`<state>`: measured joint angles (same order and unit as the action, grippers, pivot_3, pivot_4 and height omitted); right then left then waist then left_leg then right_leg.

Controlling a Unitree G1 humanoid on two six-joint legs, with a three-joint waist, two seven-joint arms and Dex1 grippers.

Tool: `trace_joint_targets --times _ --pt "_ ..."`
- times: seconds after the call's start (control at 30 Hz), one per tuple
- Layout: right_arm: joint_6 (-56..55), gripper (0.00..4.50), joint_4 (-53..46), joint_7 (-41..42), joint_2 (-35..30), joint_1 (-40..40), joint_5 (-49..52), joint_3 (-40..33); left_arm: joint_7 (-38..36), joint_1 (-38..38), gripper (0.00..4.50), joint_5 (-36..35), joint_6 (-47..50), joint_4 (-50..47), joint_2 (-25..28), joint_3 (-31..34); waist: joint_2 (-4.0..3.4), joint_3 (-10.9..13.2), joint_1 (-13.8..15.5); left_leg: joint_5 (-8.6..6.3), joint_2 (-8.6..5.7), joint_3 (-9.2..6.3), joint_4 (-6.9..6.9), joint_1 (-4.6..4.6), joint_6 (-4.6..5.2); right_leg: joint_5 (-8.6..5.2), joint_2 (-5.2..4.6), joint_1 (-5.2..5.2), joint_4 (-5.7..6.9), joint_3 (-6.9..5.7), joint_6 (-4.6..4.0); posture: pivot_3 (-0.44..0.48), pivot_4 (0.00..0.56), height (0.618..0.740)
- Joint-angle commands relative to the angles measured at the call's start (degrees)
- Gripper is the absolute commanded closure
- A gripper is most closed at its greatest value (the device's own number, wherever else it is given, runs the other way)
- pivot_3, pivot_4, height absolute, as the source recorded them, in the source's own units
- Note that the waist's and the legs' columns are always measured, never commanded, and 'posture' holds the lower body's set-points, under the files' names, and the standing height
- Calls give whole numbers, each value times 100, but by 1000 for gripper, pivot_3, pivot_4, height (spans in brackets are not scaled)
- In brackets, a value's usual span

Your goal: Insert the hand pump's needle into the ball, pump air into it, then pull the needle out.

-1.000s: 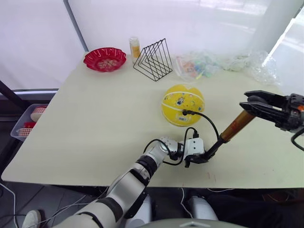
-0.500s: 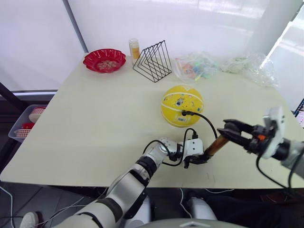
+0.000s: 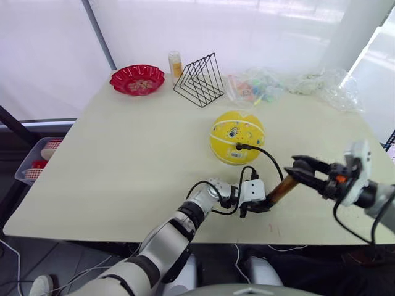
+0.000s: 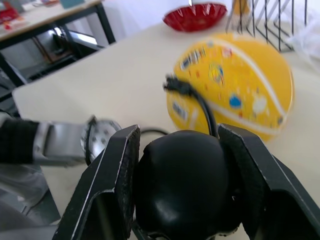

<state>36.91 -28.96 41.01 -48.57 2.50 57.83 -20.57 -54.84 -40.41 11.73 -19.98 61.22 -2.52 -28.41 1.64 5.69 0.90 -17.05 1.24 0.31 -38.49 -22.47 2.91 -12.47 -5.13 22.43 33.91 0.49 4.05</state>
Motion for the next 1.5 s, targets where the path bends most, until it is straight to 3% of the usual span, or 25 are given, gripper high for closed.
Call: trace_joint_targets --times 0.03,0.17,0.37,0.57,0.87,1.13,1.3,1.5 --pt "238 2529 127 -240 -564 -497 418 -1219 -63 433 3378 604 523 822 409 -352 4 3 3 0 0 0 0 0 0 0 0 0 0 -1 0 0 150 735" --pt "545 2529 198 -362 -939 -851 837 -1611 -61 443 3378 600 526 812 402 -358 6 12 0 0 -2 0 -4 -3 0 0 -1 -1 -2 -4 1 0 150 735" --pt "848 2529 -33 -504 -942 -694 776 -1363 -78 452 3378 589 542 794 393 -352 12 12 -1 0 -1 0 -4 -4 0 0 -4 0 -2 3 1 0 150 735" --pt "170 2529 30 -435 -144 271 -563 50 -75 441 3378 583 561 783 387 -340 77 -36 -6 0 2 -10 1 -3 0 -1 -4 -1 -3 -3 -1 0 150 735" --pt "-788 2529 414 -211 661 805 -1783 1073 -65 438 3378 579 560 775 415 -325 44 -50 -13 -1 2 -18 6 -1 -1 -3 -6 -1 -3 -8 -4 0 150 735" --pt "-414 2529 98 -206 352 196 -773 -54 -43 438 3378 601 518 797 426 -343 6 -20 -7 0 1 -19 3 -2 -1 -2 -6 -2 -2 -12 -4 0 150 735" --pt "339 2529 260 -275 -698 -670 380 -1415 -39 450 3378 605 529 799 412 -354 -35 18 -7 0 -6 -11 -11 -9 -1 0 -8 -1 0 -16 0 0 150 735" --pt "957 2529 444 -444 -1322 -1087 887 -1865 -35 452 3378 603 561 793 403 -348 7 21 -1 1 -3 -34 -13 -17 -1 -2 -1 -3 -2 -55 -4 0 150 735"
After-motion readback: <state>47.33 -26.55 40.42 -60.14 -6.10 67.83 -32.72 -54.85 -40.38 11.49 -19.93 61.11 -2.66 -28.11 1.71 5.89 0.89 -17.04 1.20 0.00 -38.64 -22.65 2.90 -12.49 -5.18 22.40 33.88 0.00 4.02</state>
